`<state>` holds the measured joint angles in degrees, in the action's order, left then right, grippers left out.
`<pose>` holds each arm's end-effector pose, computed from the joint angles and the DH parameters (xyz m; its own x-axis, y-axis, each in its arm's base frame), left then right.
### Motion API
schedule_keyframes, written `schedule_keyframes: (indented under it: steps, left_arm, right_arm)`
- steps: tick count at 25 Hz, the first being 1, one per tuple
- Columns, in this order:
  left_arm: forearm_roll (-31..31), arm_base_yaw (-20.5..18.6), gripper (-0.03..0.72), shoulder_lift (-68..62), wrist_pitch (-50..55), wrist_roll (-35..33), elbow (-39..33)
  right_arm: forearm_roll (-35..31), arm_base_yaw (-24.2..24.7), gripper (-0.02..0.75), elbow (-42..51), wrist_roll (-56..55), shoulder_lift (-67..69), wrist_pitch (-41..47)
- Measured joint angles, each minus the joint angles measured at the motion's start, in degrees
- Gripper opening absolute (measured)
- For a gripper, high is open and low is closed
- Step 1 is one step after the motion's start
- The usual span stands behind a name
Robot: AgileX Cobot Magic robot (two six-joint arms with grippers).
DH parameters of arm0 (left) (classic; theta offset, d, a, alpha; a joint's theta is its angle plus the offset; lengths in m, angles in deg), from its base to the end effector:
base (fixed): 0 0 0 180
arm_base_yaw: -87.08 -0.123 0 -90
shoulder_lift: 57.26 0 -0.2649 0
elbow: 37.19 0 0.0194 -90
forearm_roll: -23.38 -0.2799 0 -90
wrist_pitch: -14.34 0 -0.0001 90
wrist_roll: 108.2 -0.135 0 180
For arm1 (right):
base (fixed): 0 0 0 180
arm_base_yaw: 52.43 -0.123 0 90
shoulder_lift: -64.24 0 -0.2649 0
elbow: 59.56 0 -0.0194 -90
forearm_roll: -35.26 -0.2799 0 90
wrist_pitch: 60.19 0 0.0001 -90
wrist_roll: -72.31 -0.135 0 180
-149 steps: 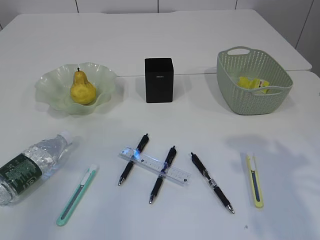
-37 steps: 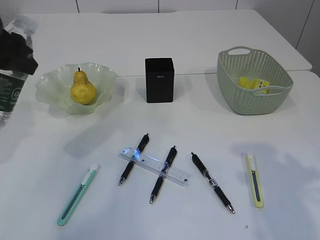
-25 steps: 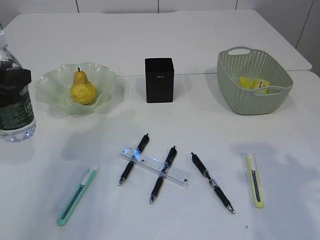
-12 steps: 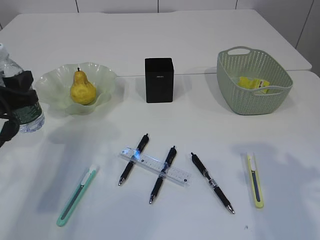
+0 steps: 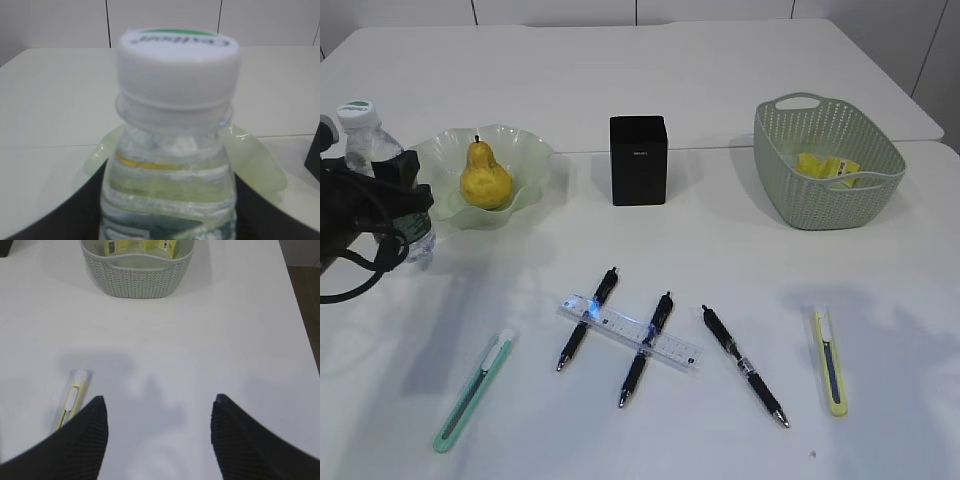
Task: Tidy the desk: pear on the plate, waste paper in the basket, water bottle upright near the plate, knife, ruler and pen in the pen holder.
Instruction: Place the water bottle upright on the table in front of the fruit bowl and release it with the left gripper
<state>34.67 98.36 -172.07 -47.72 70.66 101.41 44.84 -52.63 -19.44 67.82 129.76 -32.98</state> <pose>0.3717 -0.0503 0.1044 -0.0804 -0.0576 -0.9951 0.0177 0.9981 -0.0592 0.2642 -0.0094 0.2163 -0.6779 -0.0727 -0.7315 0.0048 0.9946 -0.1033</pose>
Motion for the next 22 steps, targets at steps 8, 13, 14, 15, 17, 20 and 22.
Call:
schedule_keyframes:
  steps: [8, 13, 14, 15, 17, 20, 22]
  left_arm:
    - [0.0, 0.0, 0.349, -6.1, -0.3, 0.0, 0.8]
    - [0.0, 0.0, 0.349, -7.6, -2.3, 0.0, 1.0]
    - [0.0, 0.0, 0.349, -7.6, -2.3, 0.0, 1.0]
    - [0.0, 0.0, 0.349, -7.6, -2.3, 0.0, 1.0]
    - [0.0, 0.0, 0.349, -7.6, -2.4, 0.1, 1.0]
    - [0.0, 0.0, 0.349, -7.6, -2.4, 0.1, 1.0]
    - [0.0, 0.0, 0.351, -7.6, -2.4, 0.5, 1.0]
  right_arm:
    - [1.7, 0.0, 0.511, 0.0, 0.0, 0.0, 0.0]
    - [1.9, 0.0, 0.511, 0.0, 0.0, 0.0, 0.0]
    - [1.9, 0.0, 0.511, 0.0, 0.0, 0.0, -0.1]
    - [1.9, 0.0, 0.511, 0.0, 0.0, 0.0, -0.3]
    - [1.9, 0.0, 0.511, 0.0, 0.0, 0.0, -0.7]
    - [1.9, 0.0, 0.511, 0.0, 0.0, 0.0, -0.7]
    - [1.9, 0.0, 0.511, 0.0, 0.0, 0.0, -0.7]
